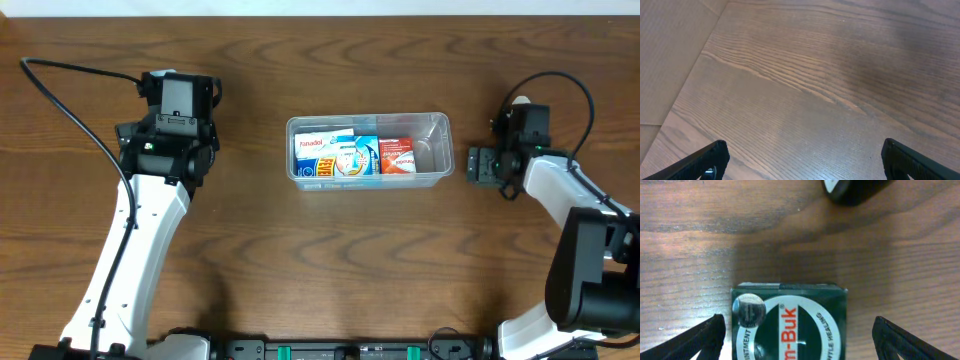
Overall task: Pack container
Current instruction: 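Lower and grasp the green Zam-Buk box with the right gripper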
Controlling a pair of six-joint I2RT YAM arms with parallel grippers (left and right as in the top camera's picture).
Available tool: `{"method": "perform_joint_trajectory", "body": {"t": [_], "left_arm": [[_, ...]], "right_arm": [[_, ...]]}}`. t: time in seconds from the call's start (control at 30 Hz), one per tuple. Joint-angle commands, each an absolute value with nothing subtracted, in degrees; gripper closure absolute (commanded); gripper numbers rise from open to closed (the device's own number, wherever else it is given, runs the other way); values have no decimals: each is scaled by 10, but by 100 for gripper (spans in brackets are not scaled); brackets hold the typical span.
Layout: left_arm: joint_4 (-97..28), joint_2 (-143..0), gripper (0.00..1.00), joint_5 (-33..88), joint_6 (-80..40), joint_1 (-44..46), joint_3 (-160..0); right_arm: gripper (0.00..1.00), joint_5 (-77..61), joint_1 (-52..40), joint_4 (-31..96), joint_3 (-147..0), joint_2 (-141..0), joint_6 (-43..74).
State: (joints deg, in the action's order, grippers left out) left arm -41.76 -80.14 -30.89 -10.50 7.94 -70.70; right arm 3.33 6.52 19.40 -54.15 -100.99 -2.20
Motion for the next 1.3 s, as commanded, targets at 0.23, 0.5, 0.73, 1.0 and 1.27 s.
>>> {"method": "perform_joint_trajectory", "body": {"t": [0.23,0.5,0.73,1.0,1.27], "left_arm": [[-418,-802,2,-321,-106,77,-711],[-418,-802,2,-321,-106,77,-711],[-418,-802,2,-321,-106,77,-711],[-418,-802,2,-321,-106,77,-711],[-418,-802,2,-321,-106,77,-711]], "right_arm": [[13,14,69,165,-510,-1014,-22],[15,15,69,155,-503,-1014,0],[25,15,69,150,-501,-1014,0],[35,15,69,152,-501,-1014,0],[45,15,69,154,-502,-1014,0]]}}
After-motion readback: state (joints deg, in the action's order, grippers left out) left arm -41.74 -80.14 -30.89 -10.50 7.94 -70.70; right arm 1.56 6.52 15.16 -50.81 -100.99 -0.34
